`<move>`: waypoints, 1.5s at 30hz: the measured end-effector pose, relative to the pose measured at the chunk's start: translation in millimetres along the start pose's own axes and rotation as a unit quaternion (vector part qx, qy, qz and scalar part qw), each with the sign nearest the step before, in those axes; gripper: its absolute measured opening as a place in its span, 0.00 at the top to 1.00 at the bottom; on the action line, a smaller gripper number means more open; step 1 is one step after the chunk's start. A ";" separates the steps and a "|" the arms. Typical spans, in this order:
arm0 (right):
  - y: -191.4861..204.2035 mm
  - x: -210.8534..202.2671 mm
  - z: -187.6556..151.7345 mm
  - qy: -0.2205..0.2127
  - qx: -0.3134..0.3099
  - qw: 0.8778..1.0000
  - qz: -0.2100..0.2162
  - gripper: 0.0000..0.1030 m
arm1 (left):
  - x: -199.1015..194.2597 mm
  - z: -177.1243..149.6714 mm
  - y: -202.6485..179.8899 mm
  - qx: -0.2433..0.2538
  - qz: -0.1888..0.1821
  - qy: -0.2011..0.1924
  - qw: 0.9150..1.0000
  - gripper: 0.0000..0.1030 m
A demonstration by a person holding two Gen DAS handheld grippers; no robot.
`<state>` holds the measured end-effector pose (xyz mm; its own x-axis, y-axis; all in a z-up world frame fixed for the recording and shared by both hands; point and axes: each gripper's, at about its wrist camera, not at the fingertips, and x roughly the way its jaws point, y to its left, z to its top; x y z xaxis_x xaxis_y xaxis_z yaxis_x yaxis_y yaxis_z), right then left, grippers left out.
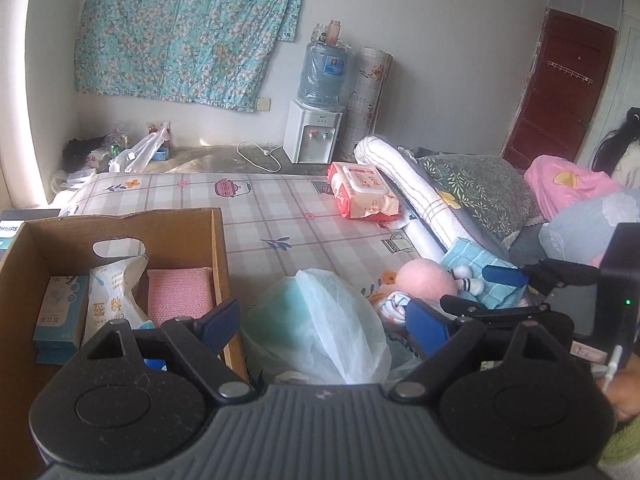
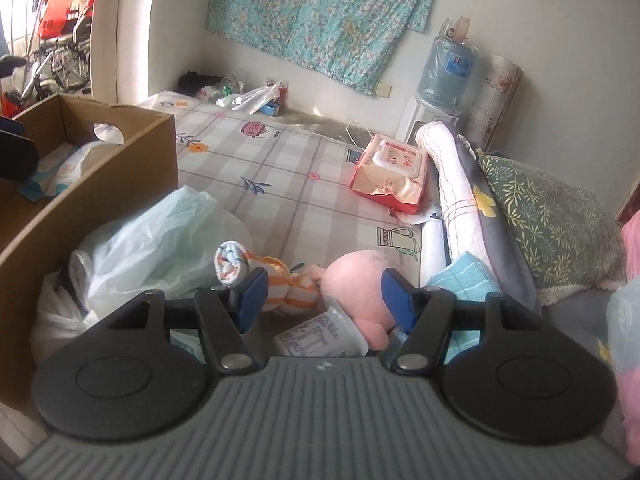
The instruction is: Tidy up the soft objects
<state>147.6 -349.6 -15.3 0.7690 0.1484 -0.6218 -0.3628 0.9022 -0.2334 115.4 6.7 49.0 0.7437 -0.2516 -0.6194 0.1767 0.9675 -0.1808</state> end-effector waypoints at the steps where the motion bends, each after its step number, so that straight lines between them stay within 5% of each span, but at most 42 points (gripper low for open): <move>1: -3.4 16.1 3.7 0.009 -0.024 1.000 -0.005 0.41 | 0.0 -1.8 2.7 -0.003 0.003 -0.001 1.000 0.12; 7: -27.2 107.8 18.8 0.099 -0.071 0.993 0.010 0.38 | 5.2 -7.1 20.1 -0.020 0.026 0.013 0.999 0.12; 12: -23.6 144.2 13.4 0.142 -0.082 0.986 0.014 0.19 | 7.9 -10.5 29.7 -0.038 0.031 0.019 0.999 0.12; 19: -49.4 133.5 16.6 0.111 0.018 0.994 -0.005 0.31 | 4.7 -21.0 26.7 -0.041 0.014 0.018 0.999 0.12; 24: -97.1 87.9 23.8 0.033 0.179 0.982 0.049 0.31 | -7.2 -29.9 17.3 -0.026 -0.011 0.002 1.000 0.12; 32: -89.9 -18.5 24.0 -0.034 0.337 0.901 0.270 0.31 | -37.5 -36.5 -4.9 0.012 -0.078 -0.073 0.994 0.03; 39: -22.9 -52.9 25.3 0.015 0.360 0.821 0.443 0.30 | -58.8 -47.1 -8.4 0.036 -0.098 -0.101 0.989 0.00; 45: 35.3 -55.3 35.6 0.064 0.348 0.767 0.536 0.29 | -85.2 -65.8 24.9 0.006 -0.097 -0.121 0.988 0.00</move>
<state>111.0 -311.5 37.5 0.1517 0.9544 -0.2571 -0.3468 0.2950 0.8904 14.0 50.5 47.0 0.8268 -0.4203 -0.3738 0.3373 0.9023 -0.2685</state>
